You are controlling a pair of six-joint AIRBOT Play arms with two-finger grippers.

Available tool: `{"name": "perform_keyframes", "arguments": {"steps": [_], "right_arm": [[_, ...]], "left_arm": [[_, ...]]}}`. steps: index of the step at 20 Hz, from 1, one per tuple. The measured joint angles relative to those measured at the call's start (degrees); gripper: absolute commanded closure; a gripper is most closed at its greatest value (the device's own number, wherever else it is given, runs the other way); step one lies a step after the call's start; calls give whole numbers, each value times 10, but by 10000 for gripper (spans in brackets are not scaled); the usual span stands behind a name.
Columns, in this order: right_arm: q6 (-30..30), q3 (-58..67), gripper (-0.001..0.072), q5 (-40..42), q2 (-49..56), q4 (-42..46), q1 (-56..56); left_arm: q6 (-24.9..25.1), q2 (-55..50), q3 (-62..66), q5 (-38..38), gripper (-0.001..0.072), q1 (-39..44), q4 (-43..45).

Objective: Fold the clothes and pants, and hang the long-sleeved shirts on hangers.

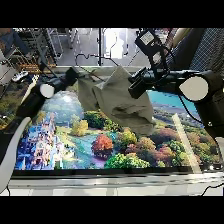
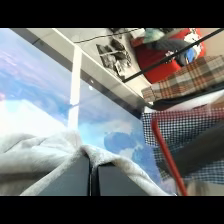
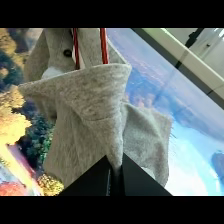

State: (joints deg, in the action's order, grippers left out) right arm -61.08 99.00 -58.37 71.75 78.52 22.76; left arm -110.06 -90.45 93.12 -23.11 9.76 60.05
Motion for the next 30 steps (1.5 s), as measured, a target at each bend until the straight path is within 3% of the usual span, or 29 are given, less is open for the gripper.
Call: {"name": "perform_keyframes", "arguments": {"steps": [2, 6, 14, 19, 25, 30], "right_arm": [[13, -1, 690, -7, 0, -14, 0], [47, -1, 691, -41, 1, -12, 0], [196, -1, 691, -105, 7, 123, 0], [234, -1, 692, -98, 42, 218, 0], [226, -1, 692, -82, 110, 271, 0], [133, -1, 691, -66, 170, 273, 0]], "left_arm": [[62, -1, 6, -39, 692, -34, -74], [132, -2, 14, -116, 691, -86, -156], [271, -2, 41, -262, 691, -144, -267], [320, -2, 45, -345, 691, -163, -286], [363, -2, 46, -415, 691, -166, -289], [447, -2, 46, -471, 688, -163, -396]]}}
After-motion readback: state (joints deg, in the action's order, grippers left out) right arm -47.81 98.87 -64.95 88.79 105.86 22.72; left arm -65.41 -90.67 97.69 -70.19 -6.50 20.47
